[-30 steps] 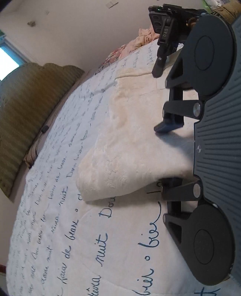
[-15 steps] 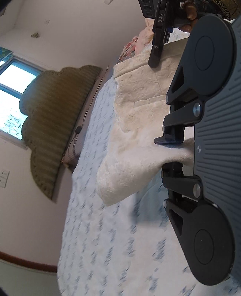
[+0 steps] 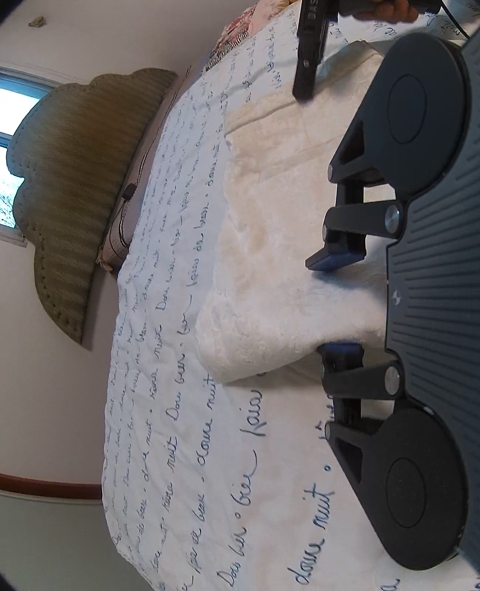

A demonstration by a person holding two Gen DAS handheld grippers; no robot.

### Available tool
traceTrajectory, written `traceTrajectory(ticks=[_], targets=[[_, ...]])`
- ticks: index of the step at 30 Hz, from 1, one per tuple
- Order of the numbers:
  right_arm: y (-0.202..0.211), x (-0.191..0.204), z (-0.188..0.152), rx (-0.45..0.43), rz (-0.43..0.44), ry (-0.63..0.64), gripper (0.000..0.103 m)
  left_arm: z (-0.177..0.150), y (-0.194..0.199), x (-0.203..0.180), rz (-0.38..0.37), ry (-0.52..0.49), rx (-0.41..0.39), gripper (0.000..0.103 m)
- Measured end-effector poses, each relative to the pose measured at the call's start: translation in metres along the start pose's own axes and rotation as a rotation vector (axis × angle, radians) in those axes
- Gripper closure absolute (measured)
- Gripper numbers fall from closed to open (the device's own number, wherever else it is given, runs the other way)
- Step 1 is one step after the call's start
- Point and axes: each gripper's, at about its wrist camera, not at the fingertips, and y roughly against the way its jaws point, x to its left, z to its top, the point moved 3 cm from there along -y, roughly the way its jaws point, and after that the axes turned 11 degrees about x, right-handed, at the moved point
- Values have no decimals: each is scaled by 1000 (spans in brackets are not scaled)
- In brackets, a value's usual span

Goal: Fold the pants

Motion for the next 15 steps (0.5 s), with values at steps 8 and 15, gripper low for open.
traceTrajectory(ticks=[8, 15], targets=[[33, 68, -42, -44, 0, 236, 42, -27, 48, 8, 232, 182, -118, 20], [27, 70, -68, -34, -289, 252, 37, -57, 81, -4, 206, 172, -55, 19]])
